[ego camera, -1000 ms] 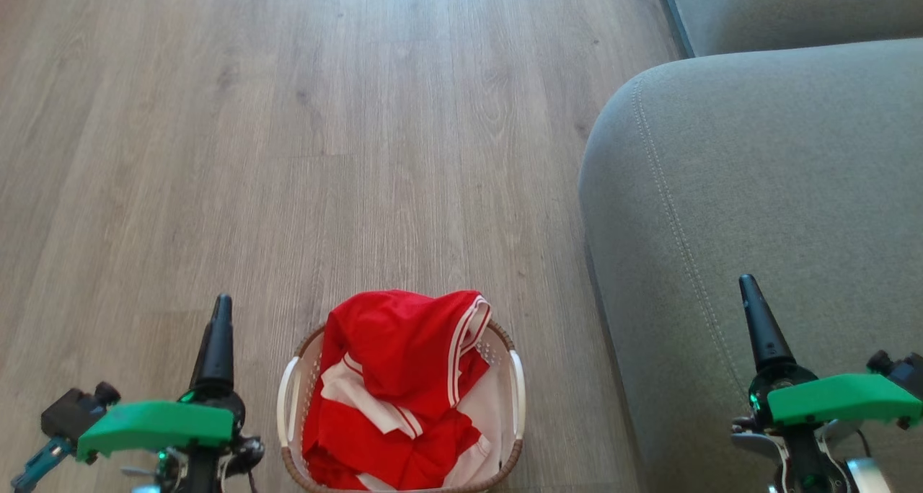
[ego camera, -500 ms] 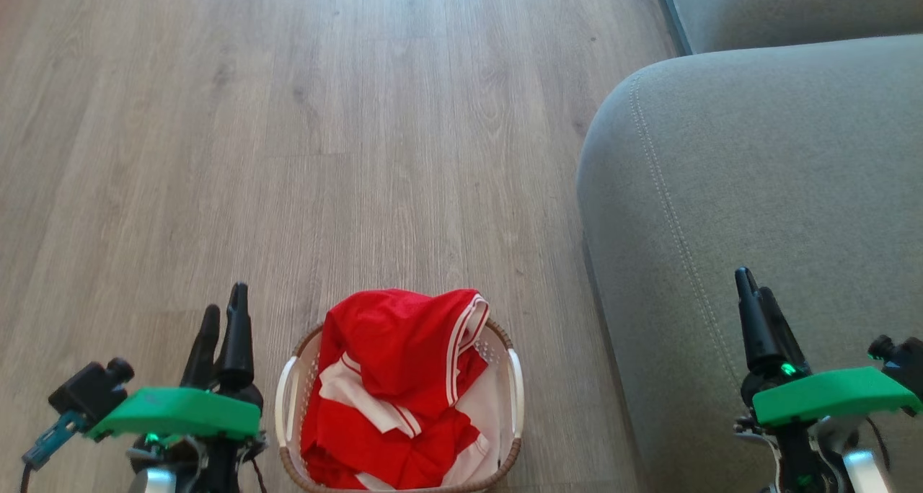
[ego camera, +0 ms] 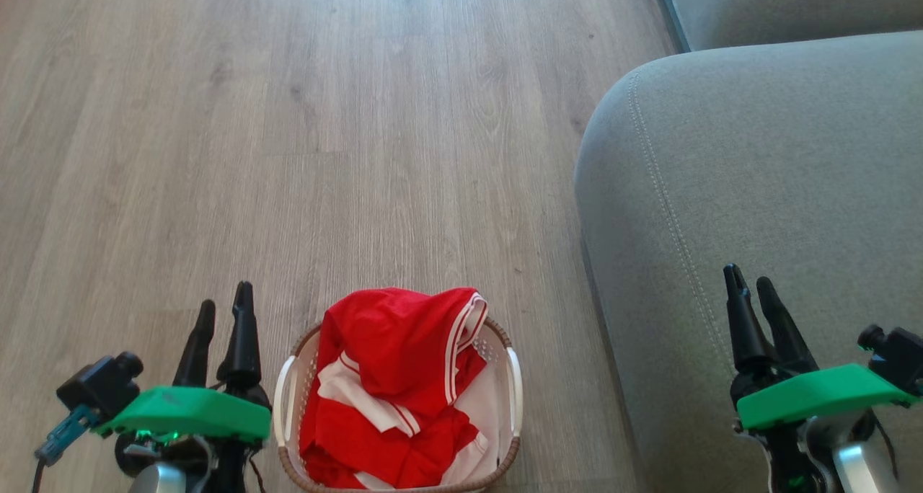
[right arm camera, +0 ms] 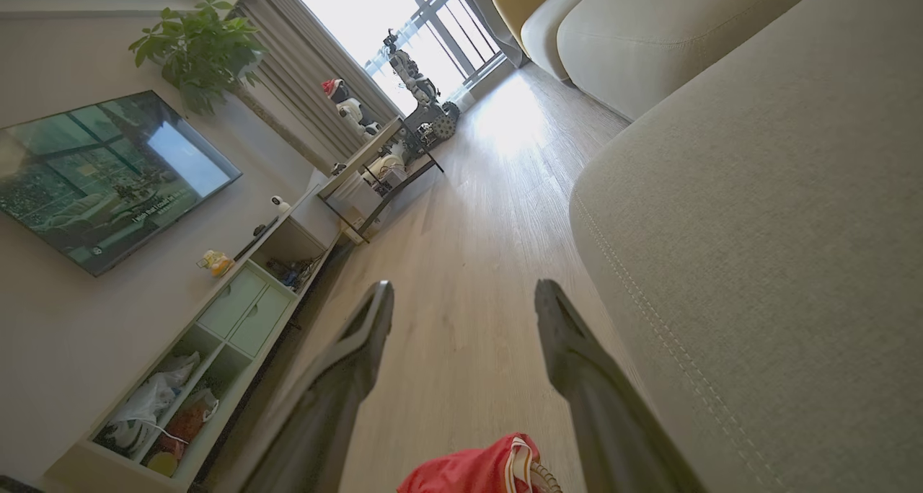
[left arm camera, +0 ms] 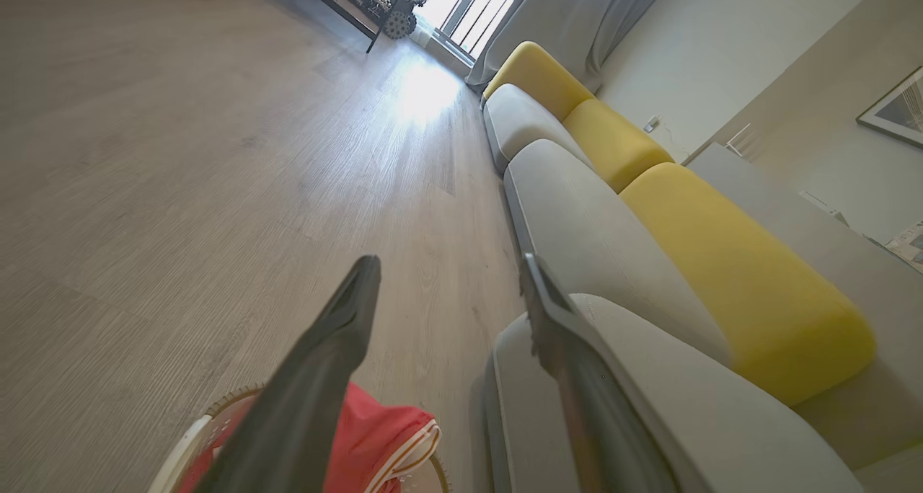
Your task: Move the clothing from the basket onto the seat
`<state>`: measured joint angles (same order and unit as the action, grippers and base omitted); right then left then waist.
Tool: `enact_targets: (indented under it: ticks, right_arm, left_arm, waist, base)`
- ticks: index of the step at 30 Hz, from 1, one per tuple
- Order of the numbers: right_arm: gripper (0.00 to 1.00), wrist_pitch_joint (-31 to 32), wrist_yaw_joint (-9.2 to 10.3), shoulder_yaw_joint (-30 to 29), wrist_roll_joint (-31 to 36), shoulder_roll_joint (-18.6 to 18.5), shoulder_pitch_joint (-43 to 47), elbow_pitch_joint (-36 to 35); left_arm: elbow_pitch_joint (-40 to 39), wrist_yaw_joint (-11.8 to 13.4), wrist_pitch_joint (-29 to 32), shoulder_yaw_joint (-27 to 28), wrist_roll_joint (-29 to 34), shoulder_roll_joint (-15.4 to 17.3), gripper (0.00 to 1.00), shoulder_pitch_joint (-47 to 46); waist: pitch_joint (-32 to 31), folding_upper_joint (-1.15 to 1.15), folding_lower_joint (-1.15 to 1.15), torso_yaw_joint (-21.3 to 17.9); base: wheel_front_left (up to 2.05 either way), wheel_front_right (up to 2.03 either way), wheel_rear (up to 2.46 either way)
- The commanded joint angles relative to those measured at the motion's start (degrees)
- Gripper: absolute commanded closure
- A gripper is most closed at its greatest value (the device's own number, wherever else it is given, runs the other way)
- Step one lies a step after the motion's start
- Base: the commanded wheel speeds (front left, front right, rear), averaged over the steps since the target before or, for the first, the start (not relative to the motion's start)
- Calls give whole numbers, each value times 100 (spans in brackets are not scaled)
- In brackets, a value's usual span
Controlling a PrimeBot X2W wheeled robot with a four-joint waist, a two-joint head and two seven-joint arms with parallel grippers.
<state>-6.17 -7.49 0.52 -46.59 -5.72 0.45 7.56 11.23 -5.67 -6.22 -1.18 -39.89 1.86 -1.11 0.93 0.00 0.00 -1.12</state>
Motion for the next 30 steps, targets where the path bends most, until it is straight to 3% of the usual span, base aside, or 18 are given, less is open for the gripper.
enact_targets:
  ticks: [1,30]
  right_arm:
    - [0,-90,0,113,210,-130,-229,-261]
    - [0,-563,0,335,1950,-282,-222,-498]
  left_arm:
    - [-219,27,-91,86,221,80,0,-329]
    - [-456,81,-560,21,2058,93,0,-349]
  waist:
    - [7,0,0,-2]
    - [40,0,0,-30]
  base:
    - [0,0,0]
    - [0,0,0]
